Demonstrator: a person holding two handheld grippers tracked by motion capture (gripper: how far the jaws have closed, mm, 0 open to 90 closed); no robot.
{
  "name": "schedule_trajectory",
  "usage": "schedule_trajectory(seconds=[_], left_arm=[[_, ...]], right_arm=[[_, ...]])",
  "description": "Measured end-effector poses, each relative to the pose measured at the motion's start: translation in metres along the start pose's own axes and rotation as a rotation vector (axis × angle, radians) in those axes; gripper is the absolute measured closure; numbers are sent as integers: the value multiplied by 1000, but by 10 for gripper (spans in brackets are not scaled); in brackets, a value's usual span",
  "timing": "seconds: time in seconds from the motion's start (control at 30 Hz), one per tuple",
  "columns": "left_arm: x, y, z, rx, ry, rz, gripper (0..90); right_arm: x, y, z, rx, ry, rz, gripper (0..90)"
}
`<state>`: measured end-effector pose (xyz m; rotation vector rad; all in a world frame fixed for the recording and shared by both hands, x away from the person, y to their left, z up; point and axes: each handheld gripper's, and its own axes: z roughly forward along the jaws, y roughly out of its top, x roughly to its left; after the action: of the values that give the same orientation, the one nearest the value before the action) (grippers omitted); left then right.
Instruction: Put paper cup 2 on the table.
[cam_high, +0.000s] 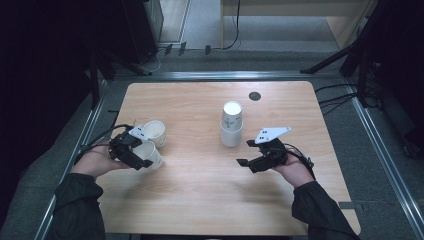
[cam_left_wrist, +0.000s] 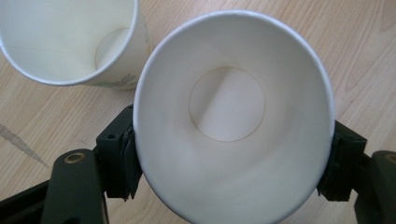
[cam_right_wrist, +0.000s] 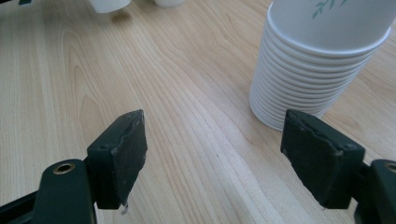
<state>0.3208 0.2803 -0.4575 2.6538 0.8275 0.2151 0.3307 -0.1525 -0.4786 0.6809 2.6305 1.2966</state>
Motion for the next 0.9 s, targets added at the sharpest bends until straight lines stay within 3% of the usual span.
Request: schedule_trajectory(seconds=[0.17, 0.4, 0.57, 0.9], left_arm=[[1, 4, 6, 24, 13, 12, 242], [1, 8, 16, 90, 41, 59, 240], [-2, 11, 20, 97, 46, 99, 235], [0, 13, 22, 101, 30, 87, 207]], right_arm=[[2, -3, -1, 12, -3, -9, 231], [4, -5, -5, 7, -8, -13, 229], [4, -8, -8, 6, -18, -1, 229], [4, -10, -12, -3, -24, -4, 229]])
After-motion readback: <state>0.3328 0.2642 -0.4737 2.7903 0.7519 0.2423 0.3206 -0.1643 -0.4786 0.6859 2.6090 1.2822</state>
